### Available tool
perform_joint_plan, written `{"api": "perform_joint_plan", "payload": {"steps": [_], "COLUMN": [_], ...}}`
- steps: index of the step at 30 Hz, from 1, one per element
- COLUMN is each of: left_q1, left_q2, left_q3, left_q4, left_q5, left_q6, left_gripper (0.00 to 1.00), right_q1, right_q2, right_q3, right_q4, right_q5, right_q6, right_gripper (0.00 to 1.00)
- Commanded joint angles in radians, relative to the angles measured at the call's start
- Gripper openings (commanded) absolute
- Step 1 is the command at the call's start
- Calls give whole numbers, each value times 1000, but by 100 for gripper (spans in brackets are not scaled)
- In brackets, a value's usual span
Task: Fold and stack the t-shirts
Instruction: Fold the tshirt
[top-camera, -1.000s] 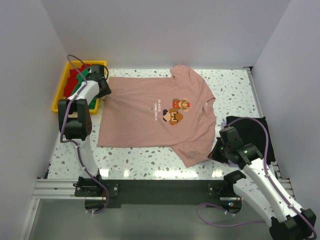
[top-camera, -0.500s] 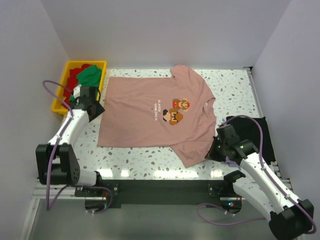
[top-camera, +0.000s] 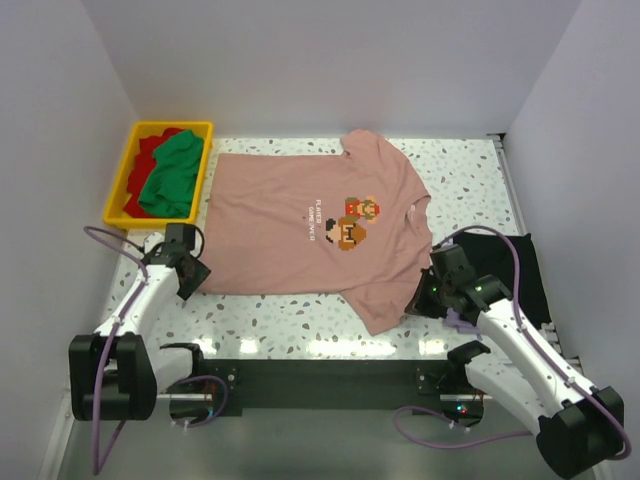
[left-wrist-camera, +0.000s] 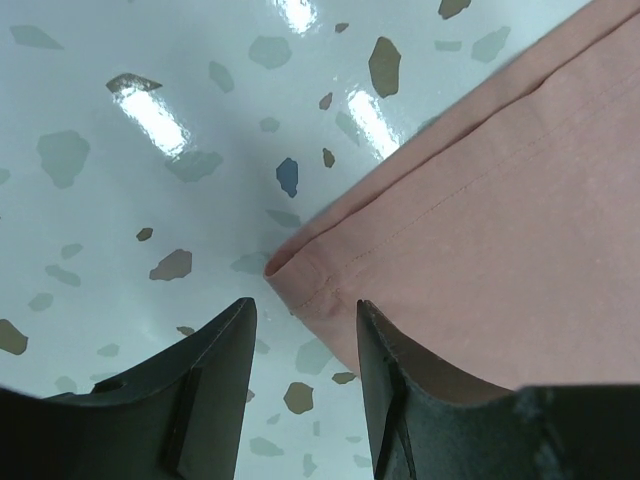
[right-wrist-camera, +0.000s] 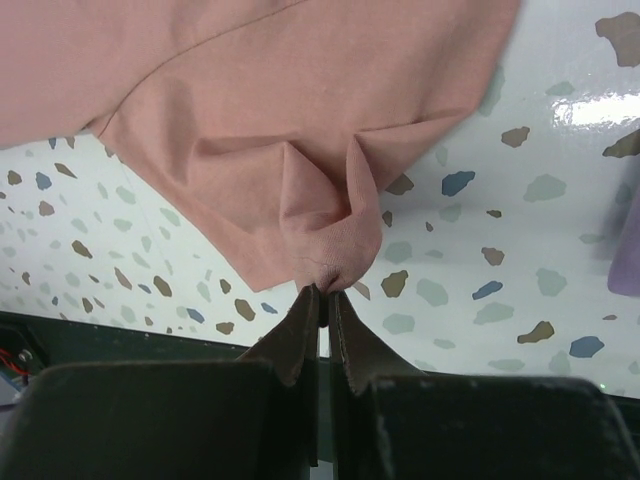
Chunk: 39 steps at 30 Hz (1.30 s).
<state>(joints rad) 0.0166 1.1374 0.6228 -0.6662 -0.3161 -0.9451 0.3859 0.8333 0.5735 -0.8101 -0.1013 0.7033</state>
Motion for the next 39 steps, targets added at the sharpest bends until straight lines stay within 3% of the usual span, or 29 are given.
{"api": "perform_joint_plan", "payload": {"steps": [1, 10, 13, 14, 17, 30, 33, 39], "left_q1": [3, 3, 5, 5, 9, 74, 74, 63], "left_q2": [1, 68, 59, 55, 24, -100, -77, 96], "left_q3": [-31, -67, -67, -64, -60, -12, 23, 129], "left_q4": [63, 178, 180, 177, 154, 111, 148, 246], "left_q5": [41, 48, 28, 25, 5, 17, 55, 147], "left_q6": [-57, -63, -52, -47, -35, 69, 98, 108], "left_gripper": [50, 40, 26, 17, 0, 0, 0, 0], "right_q1": [1, 1, 1, 1, 2, 1, 1, 1], "right_q2": [6, -25, -52, -69, -118, -345, -339, -79], "right_q3": [31, 28, 26, 26, 34, 155, 141, 189], "right_q4": [31, -4, -40, -50, -99, -365, -316, -83], "right_q5": [-18, 6, 18, 18, 15, 60, 43, 77], "right_q6": [-25, -7, 7, 10, 27, 105, 113, 62], "right_gripper": [0, 0, 0, 0, 0, 0, 0, 0]}}
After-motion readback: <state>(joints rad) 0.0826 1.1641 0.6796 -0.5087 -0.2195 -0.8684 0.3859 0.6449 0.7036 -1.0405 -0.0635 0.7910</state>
